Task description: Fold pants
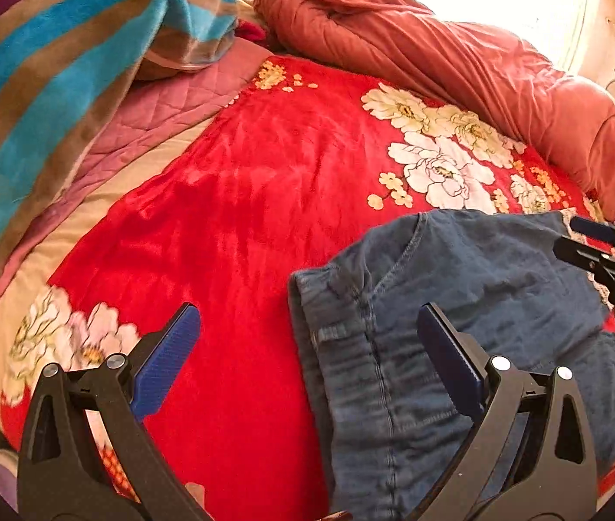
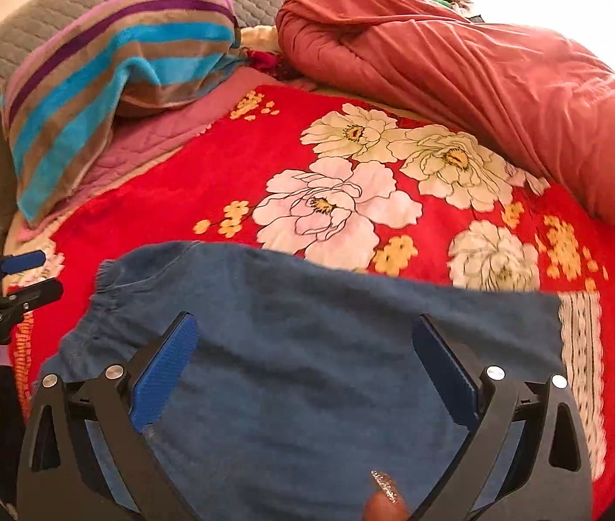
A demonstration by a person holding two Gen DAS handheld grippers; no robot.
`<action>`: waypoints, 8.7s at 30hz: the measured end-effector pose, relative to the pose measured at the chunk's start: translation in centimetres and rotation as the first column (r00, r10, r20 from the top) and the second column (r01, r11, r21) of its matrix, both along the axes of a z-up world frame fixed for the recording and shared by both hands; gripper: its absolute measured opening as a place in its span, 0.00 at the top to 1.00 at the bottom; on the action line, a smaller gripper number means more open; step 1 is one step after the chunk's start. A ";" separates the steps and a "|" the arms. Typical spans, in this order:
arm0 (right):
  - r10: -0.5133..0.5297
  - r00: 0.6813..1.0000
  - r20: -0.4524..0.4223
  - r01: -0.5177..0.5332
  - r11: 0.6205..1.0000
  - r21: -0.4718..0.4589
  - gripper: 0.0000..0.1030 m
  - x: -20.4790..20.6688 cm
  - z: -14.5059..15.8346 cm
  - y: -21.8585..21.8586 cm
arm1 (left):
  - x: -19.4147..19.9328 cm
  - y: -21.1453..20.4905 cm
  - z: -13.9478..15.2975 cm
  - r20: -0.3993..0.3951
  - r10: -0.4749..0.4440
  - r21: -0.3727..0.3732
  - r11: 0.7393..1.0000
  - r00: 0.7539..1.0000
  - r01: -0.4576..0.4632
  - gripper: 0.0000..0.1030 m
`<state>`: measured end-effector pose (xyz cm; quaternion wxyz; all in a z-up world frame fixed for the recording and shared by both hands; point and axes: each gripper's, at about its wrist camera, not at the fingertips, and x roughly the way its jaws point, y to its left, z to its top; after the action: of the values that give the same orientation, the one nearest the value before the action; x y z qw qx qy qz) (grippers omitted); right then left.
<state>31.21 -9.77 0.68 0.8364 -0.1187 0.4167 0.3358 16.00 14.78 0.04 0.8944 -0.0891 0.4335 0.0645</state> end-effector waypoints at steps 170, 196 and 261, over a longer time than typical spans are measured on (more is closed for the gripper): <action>-0.236 0.970 -0.053 0.242 0.950 0.196 0.19 -13.1 2.8 -16.6 | -14.5 -15.8 1.6 0.079 -0.373 -0.019 0.926 0.924 0.376 0.24; -0.247 0.963 -0.107 0.243 0.969 -0.052 0.19 -1.6 -1.7 -9.0 | -8.5 -23.5 -3.7 -0.062 -0.553 -0.204 0.822 0.831 0.532 0.24; -0.563 0.790 -0.243 0.591 0.805 0.057 0.90 -24.4 -1.7 -33.9 | -15.0 -25.5 -2.4 -0.062 -0.642 0.117 0.755 0.764 0.645 0.98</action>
<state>6.84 -43.68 -1.05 0.8550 0.1059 0.4975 0.1013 0.96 -10.70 -2.33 0.8620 0.1247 0.4405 -0.2176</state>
